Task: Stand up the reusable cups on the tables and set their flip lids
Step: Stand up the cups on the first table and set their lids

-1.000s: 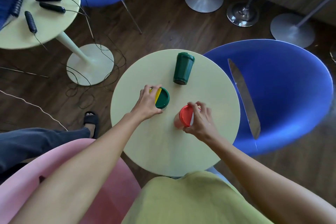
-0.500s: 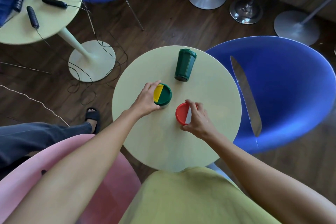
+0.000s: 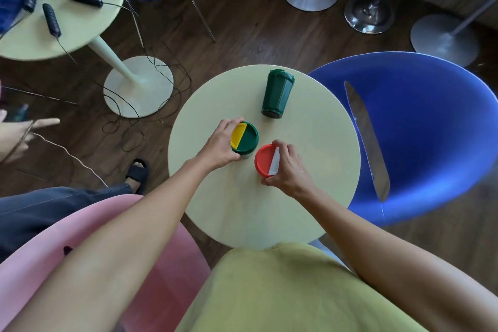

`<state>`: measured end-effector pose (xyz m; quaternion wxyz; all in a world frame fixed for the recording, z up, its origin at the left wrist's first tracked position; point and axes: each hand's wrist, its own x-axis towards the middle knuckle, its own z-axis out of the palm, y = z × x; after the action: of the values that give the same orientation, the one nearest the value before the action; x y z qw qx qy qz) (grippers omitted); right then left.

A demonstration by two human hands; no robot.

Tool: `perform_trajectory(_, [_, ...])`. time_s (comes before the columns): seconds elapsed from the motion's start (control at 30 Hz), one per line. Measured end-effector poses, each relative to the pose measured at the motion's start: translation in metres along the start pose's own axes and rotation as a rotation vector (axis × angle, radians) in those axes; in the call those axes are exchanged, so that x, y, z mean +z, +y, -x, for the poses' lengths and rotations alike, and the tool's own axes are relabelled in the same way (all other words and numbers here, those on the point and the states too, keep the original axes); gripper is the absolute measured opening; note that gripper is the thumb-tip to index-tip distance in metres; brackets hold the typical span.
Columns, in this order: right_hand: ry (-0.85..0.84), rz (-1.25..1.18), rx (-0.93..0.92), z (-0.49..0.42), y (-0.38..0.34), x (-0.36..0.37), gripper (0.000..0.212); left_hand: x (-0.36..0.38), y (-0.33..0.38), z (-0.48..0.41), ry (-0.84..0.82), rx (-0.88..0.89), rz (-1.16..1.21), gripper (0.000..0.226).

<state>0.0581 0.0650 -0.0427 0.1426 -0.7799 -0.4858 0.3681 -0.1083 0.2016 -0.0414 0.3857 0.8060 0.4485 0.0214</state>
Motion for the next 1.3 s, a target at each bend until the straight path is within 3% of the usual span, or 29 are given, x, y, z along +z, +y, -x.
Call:
perform_trajectory(0.7, [0.062, -0.033, 0.042, -0.018, 0.002, -0.007, 0.104, 0.001, 0.000, 0.006, -0.015, 0.033, -0.045, 0.096])
perform_trajectory(1.3, [0.012, 0.040, 0.045, -0.020, 0.003, -0.012, 0.106, 0.006, 0.003, 0.024, -0.051, 0.014, -0.042, 0.096])
